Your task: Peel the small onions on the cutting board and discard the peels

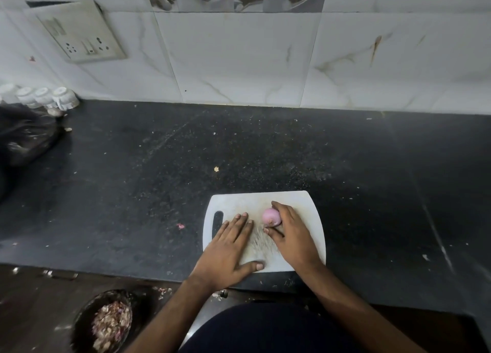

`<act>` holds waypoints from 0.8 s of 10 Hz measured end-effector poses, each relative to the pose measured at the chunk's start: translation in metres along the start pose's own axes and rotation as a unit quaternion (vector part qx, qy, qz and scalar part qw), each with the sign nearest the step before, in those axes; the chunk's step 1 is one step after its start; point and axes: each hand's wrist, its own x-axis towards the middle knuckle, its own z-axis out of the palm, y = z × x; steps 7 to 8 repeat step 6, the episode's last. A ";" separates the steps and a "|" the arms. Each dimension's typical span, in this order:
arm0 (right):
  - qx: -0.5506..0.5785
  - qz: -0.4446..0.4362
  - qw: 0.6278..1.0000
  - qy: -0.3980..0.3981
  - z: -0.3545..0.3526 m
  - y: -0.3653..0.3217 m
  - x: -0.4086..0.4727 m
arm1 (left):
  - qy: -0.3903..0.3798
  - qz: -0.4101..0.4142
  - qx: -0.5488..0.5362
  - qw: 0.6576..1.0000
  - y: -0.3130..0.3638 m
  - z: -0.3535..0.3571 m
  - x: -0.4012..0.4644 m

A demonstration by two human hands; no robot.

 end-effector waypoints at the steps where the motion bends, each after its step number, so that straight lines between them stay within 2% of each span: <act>1: 0.001 0.008 1.000 0.009 0.002 0.002 0.001 | 0.007 -0.008 0.002 1.000 0.000 -0.005 0.003; 4: -0.010 0.016 1.000 -0.001 0.001 0.000 0.000 | 0.027 -0.037 0.011 0.999 -0.001 -0.015 0.008; 6: -0.012 0.010 0.999 0.034 -0.008 -0.008 -0.005 | 0.043 -0.033 0.024 0.998 0.004 -0.025 0.012; 8: -0.012 0.010 0.999 0.034 -0.008 -0.008 -0.005 | 0.043 -0.033 0.024 0.998 0.004 -0.025 0.012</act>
